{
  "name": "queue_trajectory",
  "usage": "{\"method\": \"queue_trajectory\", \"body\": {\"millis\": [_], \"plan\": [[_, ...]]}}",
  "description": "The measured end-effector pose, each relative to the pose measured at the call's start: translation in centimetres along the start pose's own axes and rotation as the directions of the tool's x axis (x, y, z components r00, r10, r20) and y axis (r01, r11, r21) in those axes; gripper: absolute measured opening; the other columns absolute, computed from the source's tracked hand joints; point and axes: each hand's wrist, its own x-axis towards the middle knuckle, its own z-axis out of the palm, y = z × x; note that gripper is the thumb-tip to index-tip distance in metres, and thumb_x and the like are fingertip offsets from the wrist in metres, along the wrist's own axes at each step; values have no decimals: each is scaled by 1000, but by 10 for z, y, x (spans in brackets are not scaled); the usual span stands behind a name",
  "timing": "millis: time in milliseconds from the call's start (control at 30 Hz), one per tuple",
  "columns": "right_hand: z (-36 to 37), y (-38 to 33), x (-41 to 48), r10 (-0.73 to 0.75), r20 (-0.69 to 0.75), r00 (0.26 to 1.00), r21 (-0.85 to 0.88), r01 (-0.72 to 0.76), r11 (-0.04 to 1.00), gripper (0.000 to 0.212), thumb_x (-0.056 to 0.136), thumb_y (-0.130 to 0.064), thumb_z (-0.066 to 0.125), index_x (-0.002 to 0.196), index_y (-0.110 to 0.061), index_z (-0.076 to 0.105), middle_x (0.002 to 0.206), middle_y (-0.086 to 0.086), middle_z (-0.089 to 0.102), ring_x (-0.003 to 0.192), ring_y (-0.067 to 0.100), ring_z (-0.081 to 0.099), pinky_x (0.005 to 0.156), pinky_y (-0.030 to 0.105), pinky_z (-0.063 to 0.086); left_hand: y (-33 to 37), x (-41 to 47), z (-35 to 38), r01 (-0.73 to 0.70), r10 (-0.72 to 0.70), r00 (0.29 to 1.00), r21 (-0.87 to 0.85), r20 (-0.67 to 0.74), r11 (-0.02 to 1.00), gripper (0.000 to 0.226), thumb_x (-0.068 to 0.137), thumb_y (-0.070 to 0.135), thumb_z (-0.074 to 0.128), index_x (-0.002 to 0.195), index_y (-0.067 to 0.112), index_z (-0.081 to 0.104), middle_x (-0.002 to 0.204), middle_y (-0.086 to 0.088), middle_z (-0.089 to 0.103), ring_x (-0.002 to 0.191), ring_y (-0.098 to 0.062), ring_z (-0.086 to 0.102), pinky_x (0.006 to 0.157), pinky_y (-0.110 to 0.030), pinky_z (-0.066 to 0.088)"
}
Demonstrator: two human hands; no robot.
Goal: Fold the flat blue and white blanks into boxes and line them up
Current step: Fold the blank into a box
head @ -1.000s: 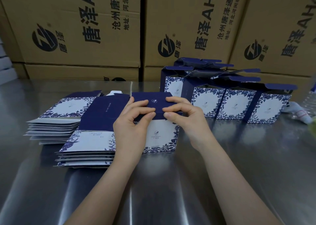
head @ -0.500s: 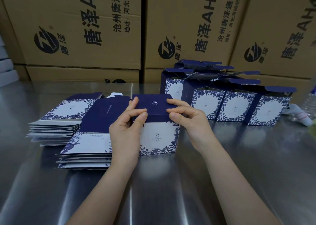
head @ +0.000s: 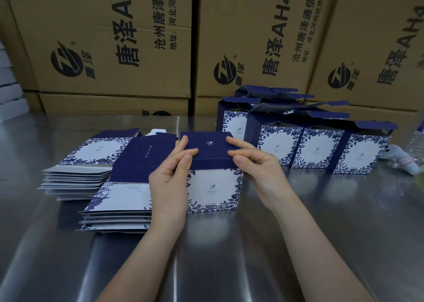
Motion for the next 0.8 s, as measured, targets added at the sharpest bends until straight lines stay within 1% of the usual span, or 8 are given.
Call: {"method": "queue_trajectory", "body": {"millis": [133, 233, 367, 533, 633, 700, 733, 800], "plan": [[-4, 0, 0, 37, 47, 998, 56, -40, 998, 22, 75, -15, 70, 95, -18, 78, 132, -8, 61, 126, 12, 54, 100, 29, 48, -2, -1, -1, 6, -6, 1000, -16, 4, 1000, 29, 99, 18, 57, 101, 39, 77, 128, 28, 62, 132, 1, 49, 114, -41, 39], [-6, 1, 0, 51, 37, 998, 95, -54, 994, 19, 73, -15, 71, 90, -16, 79, 132, -7, 61, 124, 13, 56, 99, 28, 49, -2, -2, 0, -8, 8, 1000, 24, -10, 1000, 27, 102, 22, 52, 108, 39, 72, 129, 31, 60, 131, 5, 48, 115, -39, 38], [-4, 2, 1, 22, -1, 1000, 53, -22, 998, 11, 77, -11, 73, 83, -18, 79, 129, -4, 64, 121, 15, 58, 95, 29, 49, -1, -3, 3, -6, 8, 999, 44, -50, 999, 28, 102, 20, 51, 101, 37, 73, 127, 33, 60, 128, 7, 50, 112, -34, 41], [-3, 1, 0, -8, -21, 1000, 7, 9, 1000, 10, 76, -15, 73, 82, -20, 79, 125, -4, 66, 121, 18, 58, 103, 38, 45, 1, -4, 5, -1, 5, 998, 61, -62, 998, 26, 102, 20, 52, 105, 37, 71, 126, 34, 59, 125, 11, 50, 109, -23, 43], [2, -4, -2, -63, -82, 995, -153, 50, 987, 20, 79, -6, 73, 79, -25, 79, 121, -9, 67, 120, 12, 58, 94, 32, 46, 3, -5, 7, 13, -8, 997, 74, -71, 997, 25, 101, 22, 53, 112, 40, 67, 134, 28, 56, 123, 17, 47, 104, -7, 38], [5, -10, -3, -165, -123, 979, -366, 110, 924, 27, 80, -3, 73, 79, -30, 78, 118, -15, 67, 119, 12, 56, 95, 34, 45, 4, -4, 7, 18, -9, 998, 129, -68, 991, 27, 102, 25, 50, 115, 46, 61, 142, 21, 52, 125, 20, 43, 98, 1, 34], [8, -14, -3, -247, -113, 962, -506, 158, 848, 25, 80, -5, 74, 80, -30, 77, 116, -17, 67, 118, 12, 54, 98, 35, 44, 5, -4, 8, 13, -3, 998, 176, -56, 984, 29, 102, 26, 48, 117, 49, 56, 145, 19, 50, 127, 19, 41, 98, 3, 32], [16, -18, -5, -427, 3, 904, -731, 293, 616, 19, 79, -8, 75, 84, -26, 77, 107, -15, 69, 110, 14, 54, 96, 41, 42, 4, -5, 8, -21, 23, 1000, 282, -5, 959, 34, 104, 24, 45, 124, 51, 47, 149, 18, 44, 132, 17, 35, 100, 3, 26]]}}
